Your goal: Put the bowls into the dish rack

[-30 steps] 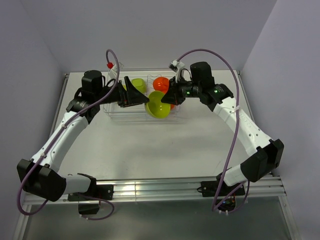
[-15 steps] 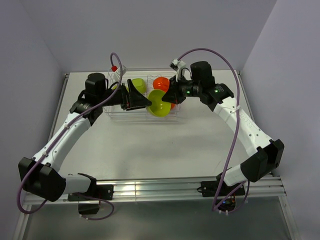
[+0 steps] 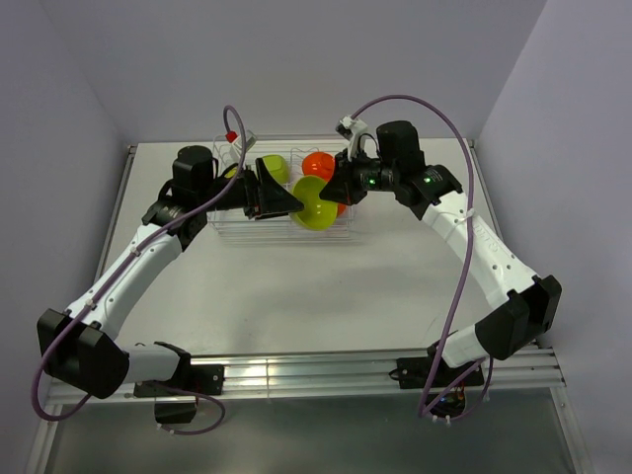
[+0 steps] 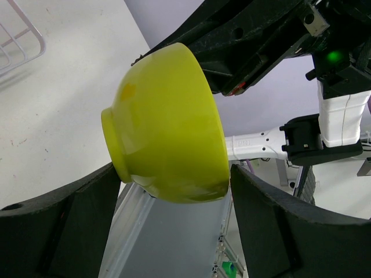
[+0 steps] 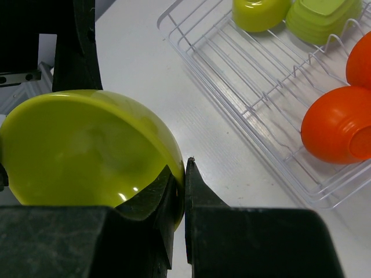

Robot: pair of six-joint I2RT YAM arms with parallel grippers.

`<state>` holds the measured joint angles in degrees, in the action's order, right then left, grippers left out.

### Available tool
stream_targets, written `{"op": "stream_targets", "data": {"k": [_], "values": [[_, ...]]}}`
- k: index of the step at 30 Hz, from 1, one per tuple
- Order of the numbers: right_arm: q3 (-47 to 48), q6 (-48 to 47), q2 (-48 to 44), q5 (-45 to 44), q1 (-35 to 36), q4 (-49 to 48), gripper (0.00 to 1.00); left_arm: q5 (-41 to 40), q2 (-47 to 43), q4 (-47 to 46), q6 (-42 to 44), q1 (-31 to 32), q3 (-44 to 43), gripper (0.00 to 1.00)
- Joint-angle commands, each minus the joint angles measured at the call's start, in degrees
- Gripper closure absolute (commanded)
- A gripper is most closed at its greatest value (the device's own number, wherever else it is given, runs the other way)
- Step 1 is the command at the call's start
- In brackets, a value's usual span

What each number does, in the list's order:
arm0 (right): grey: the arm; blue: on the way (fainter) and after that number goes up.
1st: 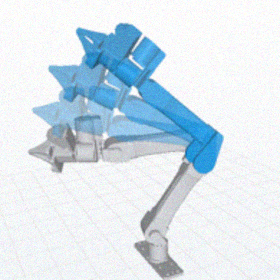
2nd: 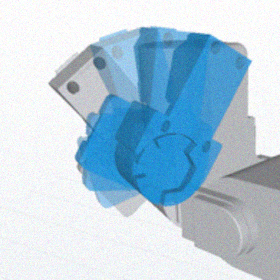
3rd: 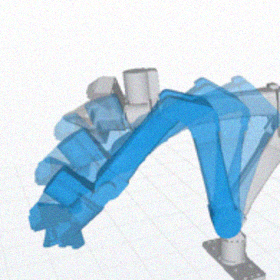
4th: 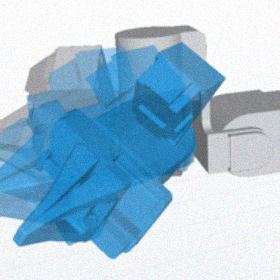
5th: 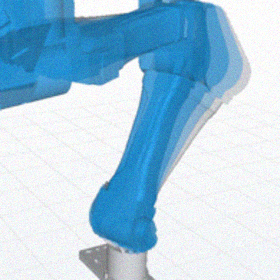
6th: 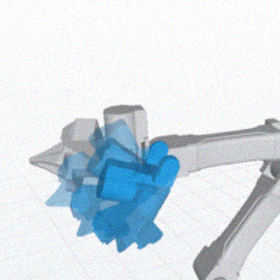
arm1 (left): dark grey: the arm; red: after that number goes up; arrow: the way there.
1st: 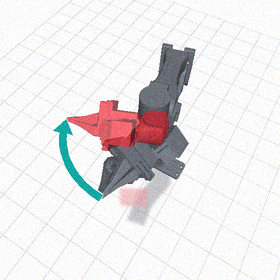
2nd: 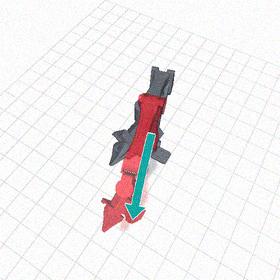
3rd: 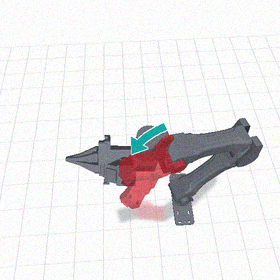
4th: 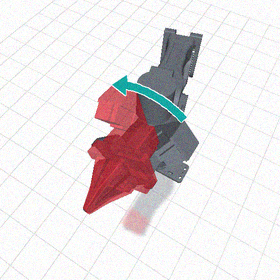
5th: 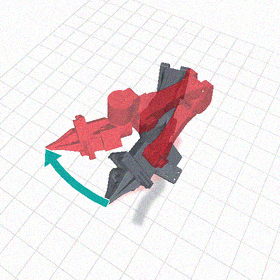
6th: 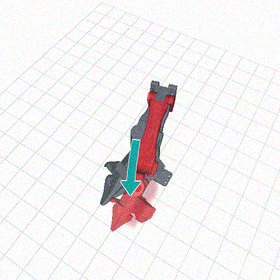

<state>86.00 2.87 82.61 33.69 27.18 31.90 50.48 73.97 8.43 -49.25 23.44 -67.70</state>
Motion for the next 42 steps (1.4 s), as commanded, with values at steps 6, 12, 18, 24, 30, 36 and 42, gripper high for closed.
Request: {"op": "stream_targets", "data": {"k": [6, 12, 18, 24, 30, 36, 42], "values": [[2.86, 0.20, -1.66, -0.56, 0.94, -2.72, 1.00, 0.32, -0.76, -2.98, -0.93, 0.55, -0.41, 0.22], [2.51, -0.06, -1.92, -2.49, 1.38, -2.72, 1.00, -0.38, -0.32, -2.63, -1.19, 0.55, -0.85, 0.19], [2.25, -0.24, -2.19, -3.19, 1.82, -2.55, 1.00, -0.56, -0.23, -3.15, -1.72, 0.55, -0.41, 0.25], [1.72, -0.85, -2.71, -3.72, 2.88, -2.46, 1.00, -1.17, -0.15, -3.15, -1.90, 0.55, -0.50, 0.28], [1.45, -1.03, -2.80, -3.90, 3.23, -2.37, 1.00, -2.14, -0.23, -2.19, -0.76, 0.47, -0.50, 0.57], [1.63, -1.03, -2.45, -3.72, 3.23, -2.19, 0.88, -2.93, -0.32, -1.05, 0.30, 0.55, 0.03, 1.00], [1.37, -0.85, -2.63, -3.99, 3.23, -2.28, 0.51, -4.60, -0.94, 0.36, 1.53, 0.29, 0.55, 1.00]]}}
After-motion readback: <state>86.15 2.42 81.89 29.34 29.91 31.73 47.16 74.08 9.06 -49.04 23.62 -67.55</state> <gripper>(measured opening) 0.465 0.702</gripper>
